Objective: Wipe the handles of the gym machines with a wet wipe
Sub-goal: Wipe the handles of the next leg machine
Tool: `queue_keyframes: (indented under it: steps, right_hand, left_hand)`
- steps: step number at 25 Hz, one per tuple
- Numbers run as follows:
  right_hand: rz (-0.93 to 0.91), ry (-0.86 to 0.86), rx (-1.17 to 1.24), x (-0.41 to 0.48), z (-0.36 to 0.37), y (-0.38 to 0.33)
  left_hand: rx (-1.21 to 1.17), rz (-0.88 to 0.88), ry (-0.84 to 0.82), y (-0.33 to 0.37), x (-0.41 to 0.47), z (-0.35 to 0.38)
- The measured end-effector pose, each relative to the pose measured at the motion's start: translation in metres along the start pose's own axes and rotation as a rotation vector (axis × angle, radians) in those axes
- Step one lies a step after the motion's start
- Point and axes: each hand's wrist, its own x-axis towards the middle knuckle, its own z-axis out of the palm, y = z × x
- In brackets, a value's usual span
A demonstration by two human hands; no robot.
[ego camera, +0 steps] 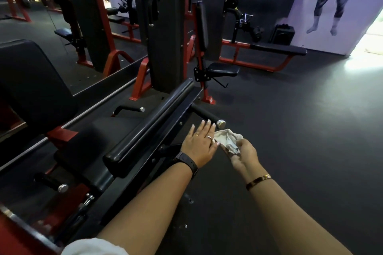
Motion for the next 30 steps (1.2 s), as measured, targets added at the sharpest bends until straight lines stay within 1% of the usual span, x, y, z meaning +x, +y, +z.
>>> queue_keyframes:
  steps: [2, 4, 5, 6, 9, 10, 12, 13, 14, 15, 16, 17, 18, 19, 21, 22, 23, 24, 26, 27, 28, 30]
  right_hand:
    - [0.002, -0.053, 0.001, 0.012, -0.006, -0.018]
    - [-0.066, -0.143, -0.056, 0.026, -0.009, -0.036]
    - [-0.128, -0.183, -0.12, 0.035, -0.008, -0.043]
    - [-0.226, -0.201, -0.237, 0.044, -0.007, -0.048]
    - [-0.658, -0.196, -0.85, 0.072, -0.002, -0.05]
    - [-0.807, -0.231, -1.019, 0.076, 0.002, -0.044]
    - [-1.092, -0.413, -1.276, 0.082, 0.005, -0.025]
    - [-1.262, -0.51, -1.413, 0.086, 0.003, -0.016]
    - [-1.457, -0.605, -1.502, 0.095, -0.005, -0.01]
    - [-1.641, -0.698, -1.537, 0.107, -0.015, -0.009]
    - [-1.75, -0.773, -1.536, 0.116, -0.025, -0.012]
    - [-1.791, -0.806, -1.521, 0.123, -0.033, -0.016]
    - [-1.785, -0.8, -1.494, 0.125, -0.038, -0.02]
    - [-1.734, -0.766, -1.478, 0.124, -0.038, -0.021]
    - [-1.57, -0.68, -1.469, 0.114, -0.026, -0.015]
    - [-1.511, -0.667, -1.473, 0.109, -0.017, -0.012]
    - [-1.505, -0.681, -1.486, 0.107, -0.012, -0.011]
    - [-1.553, -0.728, -1.507, 0.11, -0.012, -0.012]
    - [-1.738, -0.868, -1.51, 0.125, -0.024, -0.021]
    - [-1.784, -0.896, -1.497, 0.132, -0.031, -0.026]
    - [-1.763, -0.873, -1.487, 0.135, -0.033, -0.03]
    - [-1.58, -0.719, -1.483, 0.13, -0.025, -0.028]
  left_hand:
    - [0.013, -0.035, 0.018, 0.009, 0.021, 0.005]
    - [-0.009, -0.116, 0.01, 0.017, 0.039, 0.011]
    - [-0.023, -0.146, -0.002, 0.021, 0.045, 0.014]
    - [-0.031, -0.171, -0.01, 0.023, 0.048, 0.016]
    - [-0.002, -0.23, 0.005, 0.024, 0.05, 0.021]
    - [-0.005, -0.24, 0.003, 0.023, 0.05, 0.021]
    - [-0.033, -0.263, -0.004, 0.023, 0.049, 0.022]
    - [-0.045, -0.274, -0.006, 0.023, 0.048, 0.022]
    - [-0.05, -0.285, -0.01, 0.024, 0.048, 0.021]
    - [-0.048, -0.291, -0.019, 0.025, 0.049, 0.02]
    - [-0.043, -0.291, -0.031, 0.025, 0.049, 0.019]
    - [-0.038, -0.287, -0.044, 0.025, 0.049, 0.018]
    - [-0.036, -0.284, -0.057, 0.025, 0.049, 0.017]
    - [-0.038, -0.283, -0.067, 0.026, 0.049, 0.016]
    - [-0.049, -0.291, -0.082, 0.026, 0.05, 0.015]
    - [-0.052, -0.299, -0.079, 0.025, 0.05, 0.015]
    - [-0.055, -0.305, -0.072, 0.025, 0.05, 0.015]
    - [-0.06, -0.308, -0.063, 0.025, 0.05, 0.016]
    - [-0.072, -0.298, -0.056, 0.024, 0.05, 0.018]
    - [-0.073, -0.288, -0.058, 0.024, 0.05, 0.019]
    - [-0.07, -0.279, -0.061, 0.023, 0.05, 0.02]
    - [-0.063, -0.27, -0.067, 0.021, 0.051, 0.02]
